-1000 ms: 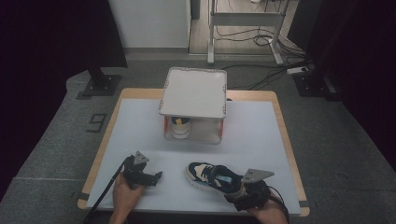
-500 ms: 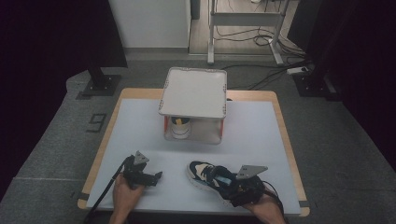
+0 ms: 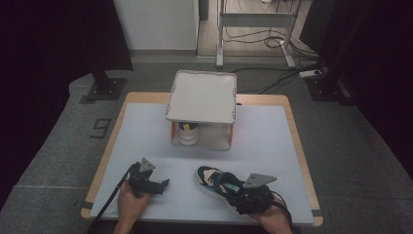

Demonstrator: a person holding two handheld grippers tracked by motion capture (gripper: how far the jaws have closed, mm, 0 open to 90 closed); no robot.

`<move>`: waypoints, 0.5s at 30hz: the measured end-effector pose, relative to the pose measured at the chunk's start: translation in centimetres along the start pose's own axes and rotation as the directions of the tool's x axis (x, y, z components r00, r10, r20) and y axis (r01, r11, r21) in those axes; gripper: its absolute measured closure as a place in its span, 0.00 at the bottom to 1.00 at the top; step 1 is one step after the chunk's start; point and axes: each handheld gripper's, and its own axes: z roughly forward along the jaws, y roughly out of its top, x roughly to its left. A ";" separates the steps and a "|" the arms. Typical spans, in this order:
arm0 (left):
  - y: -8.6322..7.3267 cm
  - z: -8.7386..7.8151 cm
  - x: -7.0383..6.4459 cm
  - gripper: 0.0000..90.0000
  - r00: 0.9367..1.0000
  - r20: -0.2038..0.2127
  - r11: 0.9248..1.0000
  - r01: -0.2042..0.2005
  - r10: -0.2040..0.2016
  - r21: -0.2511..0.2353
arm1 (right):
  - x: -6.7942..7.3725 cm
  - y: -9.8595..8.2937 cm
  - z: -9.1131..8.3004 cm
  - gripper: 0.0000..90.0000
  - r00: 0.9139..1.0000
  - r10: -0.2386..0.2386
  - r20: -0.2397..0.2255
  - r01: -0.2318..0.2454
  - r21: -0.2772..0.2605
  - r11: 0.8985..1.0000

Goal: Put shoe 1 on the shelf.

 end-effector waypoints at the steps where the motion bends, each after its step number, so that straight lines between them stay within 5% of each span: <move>1: 0.0 0.0 0.0 0.00 1.000 0.000 1.000 0.000 0.000 0.000 | 0.1 0.1 0.0 0.29 1.000 0.003 0.010 -0.003 -0.005 1.000; 15: 0.0 0.0 0.0 0.00 1.000 0.000 1.000 0.000 0.000 0.000 | -2.0 2.4 -0.8 0.29 0.991 0.085 0.104 -0.076 -0.089 0.993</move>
